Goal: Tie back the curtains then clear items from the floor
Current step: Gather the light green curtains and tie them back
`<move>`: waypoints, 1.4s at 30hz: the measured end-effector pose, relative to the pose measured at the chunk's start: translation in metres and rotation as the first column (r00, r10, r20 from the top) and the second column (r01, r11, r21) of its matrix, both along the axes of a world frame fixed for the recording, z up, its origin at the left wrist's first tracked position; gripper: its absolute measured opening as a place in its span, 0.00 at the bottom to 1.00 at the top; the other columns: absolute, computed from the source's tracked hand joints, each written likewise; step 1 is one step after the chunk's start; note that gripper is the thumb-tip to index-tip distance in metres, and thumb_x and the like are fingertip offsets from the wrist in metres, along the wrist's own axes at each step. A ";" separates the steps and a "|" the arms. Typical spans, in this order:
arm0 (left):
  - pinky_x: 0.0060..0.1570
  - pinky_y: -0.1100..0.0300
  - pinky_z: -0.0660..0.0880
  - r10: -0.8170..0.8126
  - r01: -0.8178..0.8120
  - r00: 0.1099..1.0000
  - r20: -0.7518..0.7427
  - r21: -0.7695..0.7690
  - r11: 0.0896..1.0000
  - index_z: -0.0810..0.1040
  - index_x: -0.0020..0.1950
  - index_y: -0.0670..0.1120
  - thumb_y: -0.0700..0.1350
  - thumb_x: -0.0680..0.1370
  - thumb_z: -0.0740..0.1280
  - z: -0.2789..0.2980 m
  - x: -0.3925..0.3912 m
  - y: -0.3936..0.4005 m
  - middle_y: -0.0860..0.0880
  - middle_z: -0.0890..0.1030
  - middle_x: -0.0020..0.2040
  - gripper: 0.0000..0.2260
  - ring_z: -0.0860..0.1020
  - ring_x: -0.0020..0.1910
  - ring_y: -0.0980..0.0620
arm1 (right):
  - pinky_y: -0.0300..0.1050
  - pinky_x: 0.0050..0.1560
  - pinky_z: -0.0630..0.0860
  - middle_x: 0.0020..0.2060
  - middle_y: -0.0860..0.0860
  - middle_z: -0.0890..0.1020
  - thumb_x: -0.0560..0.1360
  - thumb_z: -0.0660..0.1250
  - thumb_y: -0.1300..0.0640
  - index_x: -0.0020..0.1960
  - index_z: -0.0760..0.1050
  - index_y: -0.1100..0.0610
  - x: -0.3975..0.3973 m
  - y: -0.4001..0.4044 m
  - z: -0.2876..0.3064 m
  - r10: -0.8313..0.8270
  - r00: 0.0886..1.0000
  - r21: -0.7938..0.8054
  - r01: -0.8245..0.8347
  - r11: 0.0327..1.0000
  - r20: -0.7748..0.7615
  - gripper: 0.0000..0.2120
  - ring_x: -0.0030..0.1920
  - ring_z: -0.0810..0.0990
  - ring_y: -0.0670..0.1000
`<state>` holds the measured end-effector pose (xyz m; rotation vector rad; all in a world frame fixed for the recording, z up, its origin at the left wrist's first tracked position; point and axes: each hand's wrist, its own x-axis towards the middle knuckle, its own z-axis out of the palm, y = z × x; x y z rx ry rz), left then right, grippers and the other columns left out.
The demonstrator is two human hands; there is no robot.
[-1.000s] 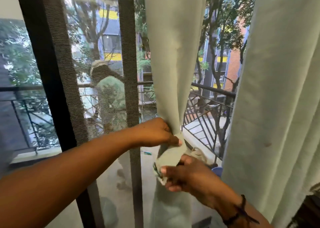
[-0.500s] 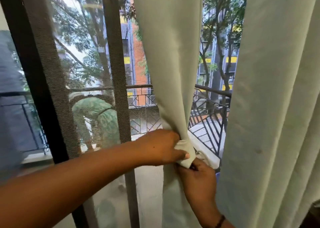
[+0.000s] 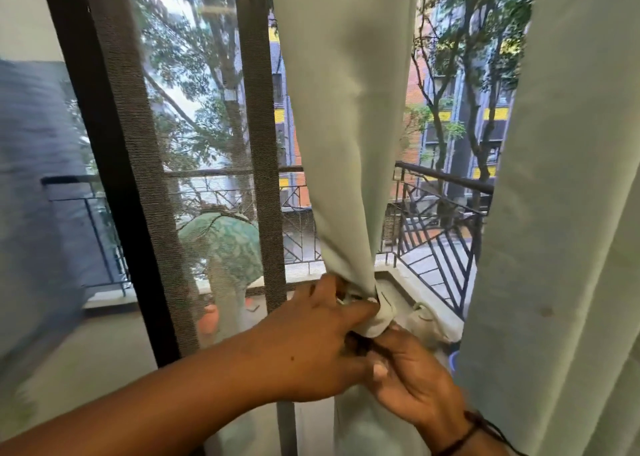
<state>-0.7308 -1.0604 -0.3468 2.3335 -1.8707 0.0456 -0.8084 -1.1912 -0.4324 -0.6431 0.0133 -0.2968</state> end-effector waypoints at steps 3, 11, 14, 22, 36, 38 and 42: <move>0.62 0.58 0.66 -0.109 0.087 0.986 -0.130 -0.161 0.983 0.72 0.66 0.57 0.63 0.75 0.58 -0.008 0.012 0.011 0.54 0.71 0.63 0.22 0.68 0.61 0.51 | 0.46 0.35 0.82 0.48 0.64 0.82 0.58 0.78 0.69 0.60 0.76 0.66 -0.003 0.006 0.004 0.043 0.999 -0.071 -0.043 0.997 -0.003 0.31 0.43 0.83 0.58; 0.37 0.61 0.67 -0.118 -0.435 0.597 -0.794 -0.444 0.784 0.78 0.38 0.32 0.51 0.73 0.65 -0.021 0.046 0.028 0.46 0.75 0.31 0.20 0.71 0.30 0.55 | 0.39 0.24 0.70 0.22 0.53 0.75 0.69 0.74 0.52 0.28 0.74 0.57 0.013 0.033 0.023 -0.679 0.725 -0.891 0.225 0.395 -0.118 0.15 0.21 0.73 0.48; 0.30 0.72 0.71 -0.177 -0.533 0.426 -0.887 -0.405 0.743 0.83 0.37 0.40 0.33 0.74 0.66 -0.018 0.049 0.032 0.54 0.82 0.28 0.09 0.77 0.27 0.63 | 0.38 0.38 0.73 0.38 0.44 0.80 0.59 0.77 0.41 0.45 0.76 0.46 0.012 0.029 0.016 -0.758 0.652 -0.982 0.138 0.127 -0.006 0.19 0.37 0.77 0.42; 0.30 0.67 0.73 -0.093 -0.455 0.359 -0.929 -0.261 0.852 0.75 0.46 0.45 0.33 0.63 0.77 -0.013 0.061 0.035 0.50 0.79 0.31 0.17 0.77 0.27 0.58 | 0.24 0.61 0.66 0.54 0.34 0.71 0.62 0.77 0.46 0.59 0.64 0.42 0.055 0.043 0.000 -0.507 0.862 -0.995 0.042 0.092 -0.010 0.31 0.52 0.71 0.29; 0.29 0.60 0.64 -0.060 0.053 0.992 0.110 0.073 0.996 0.67 0.32 0.48 0.57 0.69 0.56 0.031 0.084 0.057 0.50 0.67 0.29 0.13 0.66 0.27 0.52 | 0.31 0.49 0.75 0.41 0.37 0.82 0.64 0.69 0.61 0.48 0.75 0.45 0.081 0.054 -0.018 -0.412 0.911 -0.983 0.060 0.175 -0.018 0.16 0.46 0.80 0.35; 0.29 0.60 0.62 -0.060 0.056 0.998 0.032 0.116 0.992 0.62 0.30 0.50 0.55 0.72 0.59 0.035 0.080 0.055 0.50 0.65 0.28 0.15 0.64 0.27 0.53 | 0.31 0.49 0.74 0.40 0.37 0.82 0.63 0.69 0.61 0.48 0.76 0.46 0.081 0.052 -0.022 -0.392 0.919 -0.971 0.052 0.231 -0.044 0.16 0.45 0.80 0.35; 0.37 0.58 0.69 -0.109 0.109 0.994 -0.010 0.146 0.983 0.74 0.39 0.49 0.54 0.77 0.59 0.045 0.083 0.050 0.48 0.74 0.34 0.13 0.73 0.36 0.49 | 0.43 0.55 0.77 0.47 0.43 0.82 0.62 0.71 0.54 0.51 0.76 0.46 0.081 0.050 -0.033 -0.342 0.936 -0.947 0.032 0.318 -0.083 0.17 0.50 0.80 0.42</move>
